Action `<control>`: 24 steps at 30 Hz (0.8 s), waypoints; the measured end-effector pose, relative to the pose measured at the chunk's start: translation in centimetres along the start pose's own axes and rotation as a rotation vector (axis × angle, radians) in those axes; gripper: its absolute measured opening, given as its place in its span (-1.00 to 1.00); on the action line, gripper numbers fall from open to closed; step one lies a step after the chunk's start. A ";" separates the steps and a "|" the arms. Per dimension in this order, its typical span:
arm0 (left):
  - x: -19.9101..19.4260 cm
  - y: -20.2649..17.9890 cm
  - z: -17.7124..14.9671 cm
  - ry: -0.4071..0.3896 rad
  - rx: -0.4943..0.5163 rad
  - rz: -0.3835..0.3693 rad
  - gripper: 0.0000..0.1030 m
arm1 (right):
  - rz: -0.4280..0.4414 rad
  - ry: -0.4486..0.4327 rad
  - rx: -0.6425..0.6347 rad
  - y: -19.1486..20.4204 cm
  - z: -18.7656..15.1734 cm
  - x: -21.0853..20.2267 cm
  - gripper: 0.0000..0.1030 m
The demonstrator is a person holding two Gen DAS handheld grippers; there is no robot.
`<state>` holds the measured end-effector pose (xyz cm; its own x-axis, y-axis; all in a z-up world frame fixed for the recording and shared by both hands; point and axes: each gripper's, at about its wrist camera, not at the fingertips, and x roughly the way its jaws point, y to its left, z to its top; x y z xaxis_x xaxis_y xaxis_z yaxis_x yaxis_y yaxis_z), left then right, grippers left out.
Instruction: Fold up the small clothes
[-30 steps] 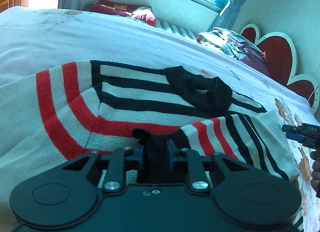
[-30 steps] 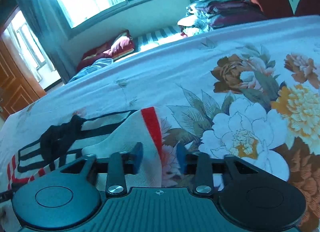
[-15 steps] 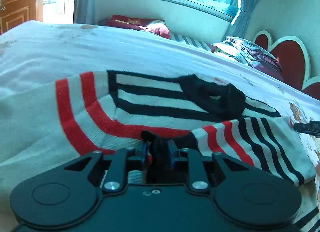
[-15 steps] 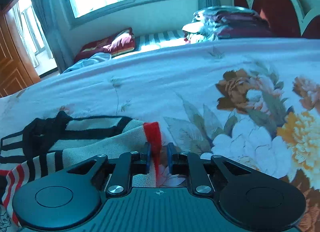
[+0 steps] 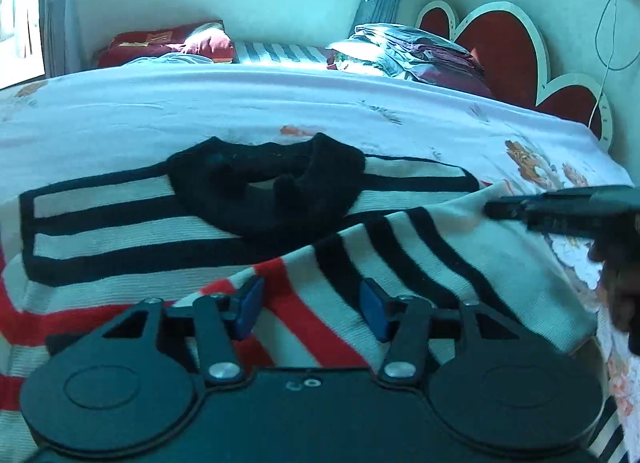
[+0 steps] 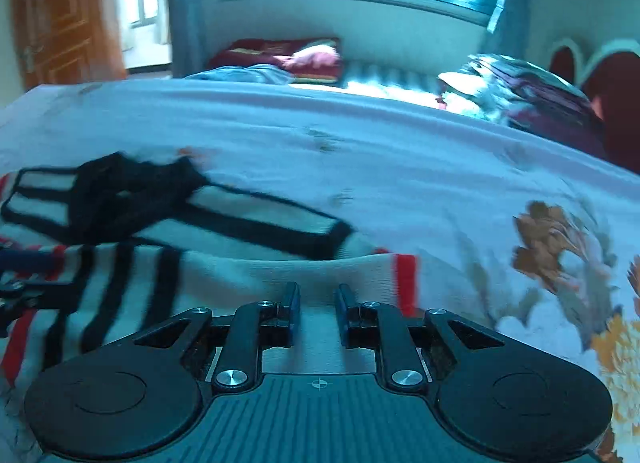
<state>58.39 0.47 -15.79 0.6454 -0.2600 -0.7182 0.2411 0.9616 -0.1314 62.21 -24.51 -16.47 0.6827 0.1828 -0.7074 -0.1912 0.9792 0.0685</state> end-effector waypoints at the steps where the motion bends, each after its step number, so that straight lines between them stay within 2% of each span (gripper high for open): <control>1: -0.2 0.2 -0.2 -0.002 0.017 -0.001 -0.02 | -0.039 0.015 0.039 -1.4 0.5 0.4 -0.66; 3: -0.4 0.4 -0.5 -0.003 0.037 -0.003 -0.02 | -0.072 0.036 0.105 -3.8 1.0 1.4 -0.66; 5: -0.3 0.1 -0.3 0.001 0.054 0.006 0.00 | -0.020 0.048 0.155 -5.2 1.0 2.0 -0.66; 7: -0.1 -0.1 -0.1 0.004 0.050 0.010 0.05 | -0.011 0.049 0.153 -5.4 1.2 1.9 -0.66; 11: -0.7 -0.8 0.2 0.000 0.058 0.028 0.04 | -0.028 0.063 0.123 -4.8 1.5 0.6 -0.66; 14: -2.2 -1.8 -0.2 -0.048 0.056 -0.018 0.06 | 0.033 0.034 0.115 -3.3 0.8 -2.1 -0.66; 16: -2.2 -2.9 -0.6 -0.036 0.080 -0.032 0.06 | 0.049 0.050 0.099 -1.7 -0.2 -2.9 -0.66; 18: -1.0 -3.6 -1.3 0.027 0.112 -0.010 0.08 | 0.012 0.073 0.073 -0.3 -2.0 -2.9 -0.67; 20: -0.7 -3.7 -1.6 0.031 0.122 0.003 0.13 | -0.019 0.063 0.068 0.4 -2.8 -3.6 -0.66; 22: -1.1 -3.5 -1.2 0.053 0.108 0.024 0.11 | -0.013 0.079 0.083 0.7 -3.1 -4.9 -0.66; 24: -2.2 -3.4 -1.6 0.036 0.115 0.043 0.07 | -0.011 0.072 0.061 1.4 -4.0 -6.8 -0.66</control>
<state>55.01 -2.09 -14.84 0.6308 -0.2131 -0.7461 0.2967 0.9547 -0.0218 54.43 -24.78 -14.39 0.6318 0.1677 -0.7568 -0.1397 0.9850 0.1017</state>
